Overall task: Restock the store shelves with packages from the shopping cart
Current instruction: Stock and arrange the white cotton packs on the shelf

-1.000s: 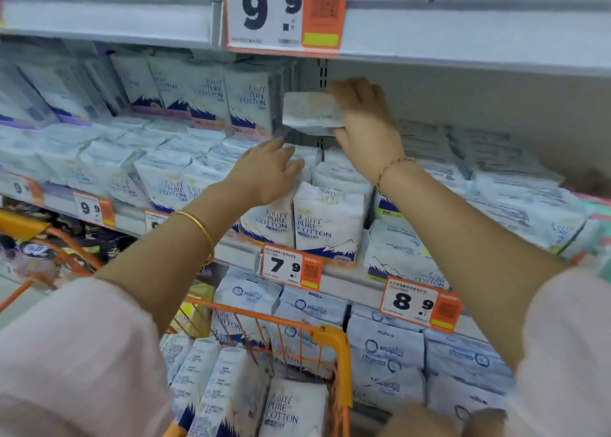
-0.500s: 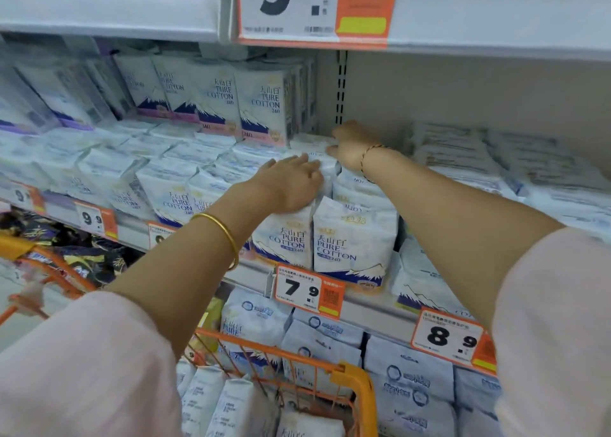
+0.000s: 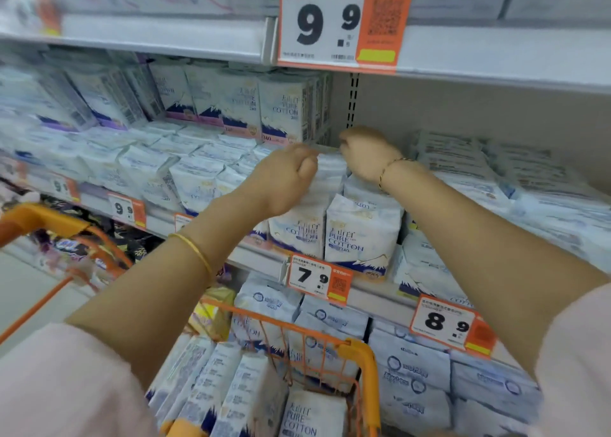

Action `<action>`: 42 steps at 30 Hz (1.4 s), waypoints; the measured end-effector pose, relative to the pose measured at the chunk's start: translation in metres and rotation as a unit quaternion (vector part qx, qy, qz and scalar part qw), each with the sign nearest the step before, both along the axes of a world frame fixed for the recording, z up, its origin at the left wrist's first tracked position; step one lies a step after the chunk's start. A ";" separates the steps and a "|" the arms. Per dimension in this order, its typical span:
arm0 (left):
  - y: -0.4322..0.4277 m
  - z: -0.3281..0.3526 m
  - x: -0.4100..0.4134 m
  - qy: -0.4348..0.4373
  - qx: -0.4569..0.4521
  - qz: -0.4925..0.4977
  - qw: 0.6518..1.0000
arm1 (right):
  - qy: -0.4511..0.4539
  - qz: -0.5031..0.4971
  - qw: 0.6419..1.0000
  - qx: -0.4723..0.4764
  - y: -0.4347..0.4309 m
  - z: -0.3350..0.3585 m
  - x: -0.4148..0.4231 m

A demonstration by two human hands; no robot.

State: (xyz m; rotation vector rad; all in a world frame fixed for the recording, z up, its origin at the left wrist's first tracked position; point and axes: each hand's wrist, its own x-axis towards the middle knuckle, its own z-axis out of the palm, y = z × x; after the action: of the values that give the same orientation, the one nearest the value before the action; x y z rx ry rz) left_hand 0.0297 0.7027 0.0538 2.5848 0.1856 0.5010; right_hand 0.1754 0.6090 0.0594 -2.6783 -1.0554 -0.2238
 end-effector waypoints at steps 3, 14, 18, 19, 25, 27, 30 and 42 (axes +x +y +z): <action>0.000 -0.004 -0.052 -0.105 -0.243 0.010 0.964 | -0.054 0.067 0.988 0.131 -0.028 -0.005 -0.084; 0.020 -0.103 -0.176 0.427 -0.013 0.022 0.904 | 0.198 0.185 0.957 0.099 -0.062 -0.145 -0.245; -0.012 -0.145 -0.171 0.437 -0.025 0.060 0.897 | 0.187 0.140 0.960 0.153 -0.061 -0.153 -0.236; -0.019 -0.156 -0.166 0.441 -0.012 0.066 0.895 | 0.190 0.133 0.960 0.159 -0.061 -0.154 -0.234; -0.056 -0.183 -0.143 0.438 0.010 0.079 0.895 | 0.186 0.136 0.959 0.165 -0.065 -0.160 -0.228; -0.058 -0.177 -0.139 0.441 0.026 0.054 0.895 | 0.187 0.132 0.958 0.174 -0.065 -0.160 -0.225; -0.043 -0.137 -0.140 0.465 0.011 0.004 0.885 | 0.223 0.110 0.932 0.266 -0.069 -0.156 -0.225; -0.019 0.004 -0.122 0.204 -0.237 -0.171 0.934 | 0.259 0.165 0.914 0.266 -0.133 -0.041 -0.191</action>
State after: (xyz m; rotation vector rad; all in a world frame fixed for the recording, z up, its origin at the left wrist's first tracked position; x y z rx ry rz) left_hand -0.0920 0.6837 0.0583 2.1445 -0.0099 -0.1972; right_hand -0.0156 0.4759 0.0184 -1.8820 -1.0540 0.2272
